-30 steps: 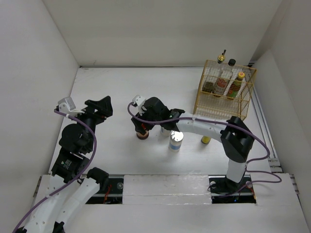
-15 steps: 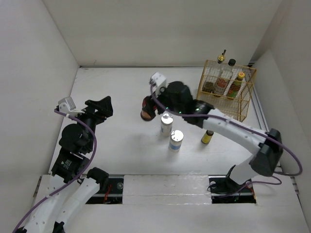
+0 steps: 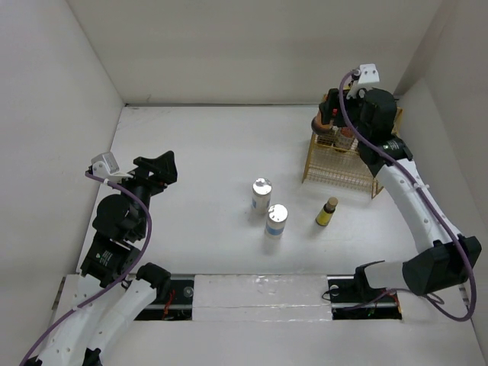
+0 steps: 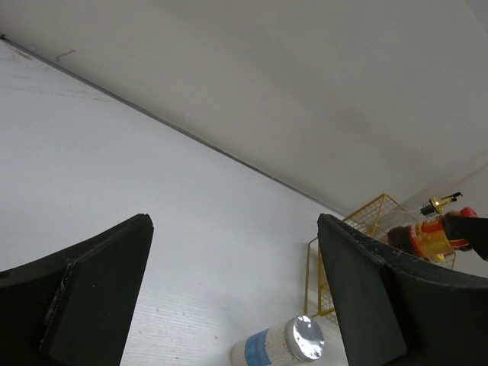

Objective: Organize the condiment bottles

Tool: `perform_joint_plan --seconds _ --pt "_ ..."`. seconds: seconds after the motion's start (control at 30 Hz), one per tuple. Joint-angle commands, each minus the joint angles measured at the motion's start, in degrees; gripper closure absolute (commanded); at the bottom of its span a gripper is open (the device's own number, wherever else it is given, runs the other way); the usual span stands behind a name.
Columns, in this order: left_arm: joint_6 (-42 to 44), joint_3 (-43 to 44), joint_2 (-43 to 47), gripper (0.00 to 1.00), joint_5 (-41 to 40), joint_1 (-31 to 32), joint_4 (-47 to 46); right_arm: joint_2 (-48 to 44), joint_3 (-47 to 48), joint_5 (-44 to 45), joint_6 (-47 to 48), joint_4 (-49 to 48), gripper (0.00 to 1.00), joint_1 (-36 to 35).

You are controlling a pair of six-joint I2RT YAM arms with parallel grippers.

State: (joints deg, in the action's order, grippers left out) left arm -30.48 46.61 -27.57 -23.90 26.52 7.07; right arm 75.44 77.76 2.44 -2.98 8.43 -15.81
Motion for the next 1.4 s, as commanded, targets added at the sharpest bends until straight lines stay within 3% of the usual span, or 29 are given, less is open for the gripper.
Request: perform_joint_plan --seconds 0.0,0.37,1.1,1.37 --pt "0.8 0.2 -0.2 0.15 0.7 0.0 -2.7 -1.3 2.2 -4.6 -1.5 -6.5 0.59 4.0" --pt "0.8 0.2 -0.7 0.15 0.7 0.0 -2.7 3.7 3.5 -7.7 -1.5 -5.8 0.59 11.1" --pt "0.8 0.2 -0.7 0.15 1.2 0.0 -2.7 12.6 -6.7 2.0 -2.0 -8.7 0.54 6.1" --pt "0.8 0.2 -0.7 0.15 1.2 0.0 -2.7 14.4 -7.3 3.1 -2.0 -8.7 0.32 6.1"
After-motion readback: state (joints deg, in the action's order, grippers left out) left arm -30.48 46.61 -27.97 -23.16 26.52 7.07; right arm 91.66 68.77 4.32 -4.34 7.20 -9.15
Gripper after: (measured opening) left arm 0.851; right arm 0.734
